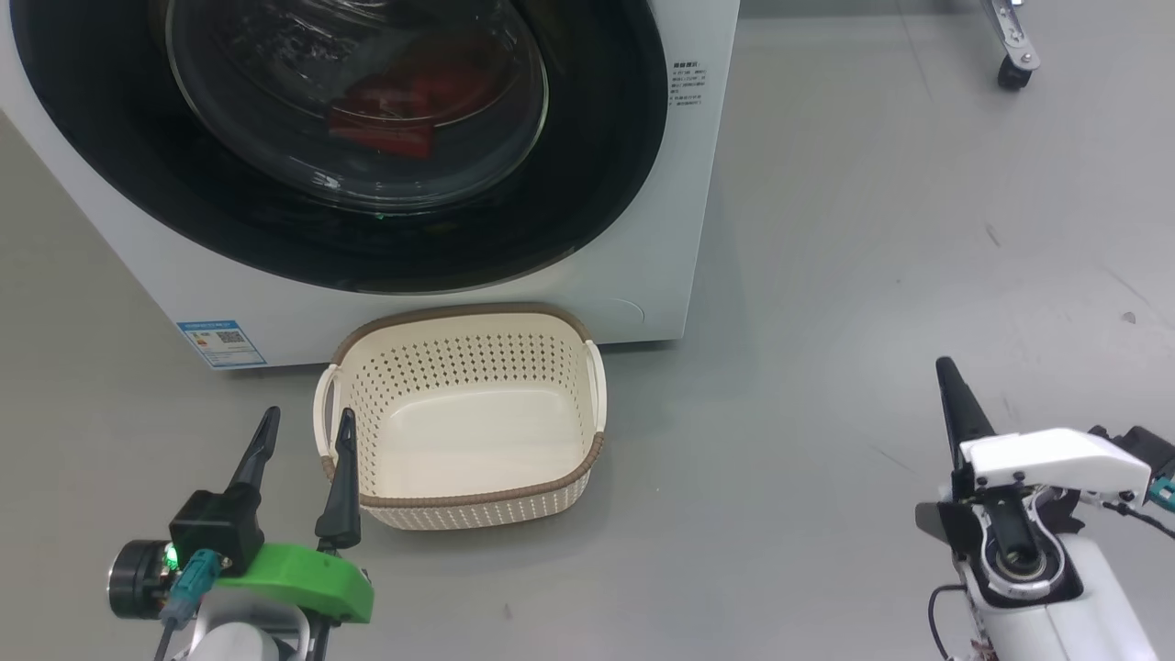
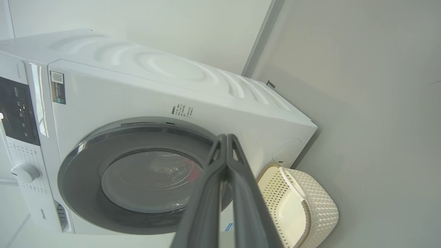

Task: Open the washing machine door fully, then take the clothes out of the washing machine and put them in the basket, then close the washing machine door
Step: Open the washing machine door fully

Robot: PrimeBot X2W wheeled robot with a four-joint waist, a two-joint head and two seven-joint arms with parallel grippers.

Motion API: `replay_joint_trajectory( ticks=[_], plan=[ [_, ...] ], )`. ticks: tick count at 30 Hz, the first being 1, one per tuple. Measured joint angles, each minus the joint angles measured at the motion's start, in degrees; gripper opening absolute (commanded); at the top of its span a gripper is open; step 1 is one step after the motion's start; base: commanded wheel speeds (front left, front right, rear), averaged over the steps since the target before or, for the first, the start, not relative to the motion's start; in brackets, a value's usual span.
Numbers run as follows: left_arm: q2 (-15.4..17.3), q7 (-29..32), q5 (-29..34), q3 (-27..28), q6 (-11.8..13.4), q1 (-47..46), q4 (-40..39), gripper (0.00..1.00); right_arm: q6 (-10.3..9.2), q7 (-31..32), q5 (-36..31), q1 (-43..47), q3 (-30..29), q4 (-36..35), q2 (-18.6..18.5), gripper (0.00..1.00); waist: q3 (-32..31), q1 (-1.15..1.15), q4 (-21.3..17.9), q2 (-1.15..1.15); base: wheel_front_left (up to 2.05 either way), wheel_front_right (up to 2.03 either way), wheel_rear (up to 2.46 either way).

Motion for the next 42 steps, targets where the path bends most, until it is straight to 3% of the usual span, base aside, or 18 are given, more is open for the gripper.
replay_joint_trajectory(
  ticks=[10, 17, 33, 42],
  plan=[
    [-0.3, 0.0, 1.0, -0.5, -0.3, -2.5, -1.2, 1.00, -0.15, 9.9, 15.8, -9.2, -3.3, -0.3, -0.6, 0.00, 4.1, 0.00, 0.7, 0.00, 0.00, 0.00, 0.00],
    [-0.6, -0.1, 1.5, -1.3, -0.6, -5.0, -2.1, 1.00, -2.45, 14.4, 19.7, -16.5, -4.1, -0.2, -0.8, 0.00, 7.5, 0.00, 1.7, 0.00, 0.00, 0.00, 0.00],
    [-1.6, -0.1, 2.8, -2.7, -1.1, -10.9, -3.8, 1.00, -8.20, 21.5, 20.6, -34.1, -2.9, 0.5, -4.5, 0.00, 16.8, 0.00, 5.1, 0.00, 0.00, 0.00, 0.00],
    [-2.2, -0.1, 3.2, -4.6, -2.0, -14.6, -5.0, 1.00, -10.10, 23.8, 19.8, -43.7, -1.7, 0.7, -7.7, 0.00, 22.1, 0.00, 7.3, 0.00, 0.00, 0.00, 0.00]
  ],
)
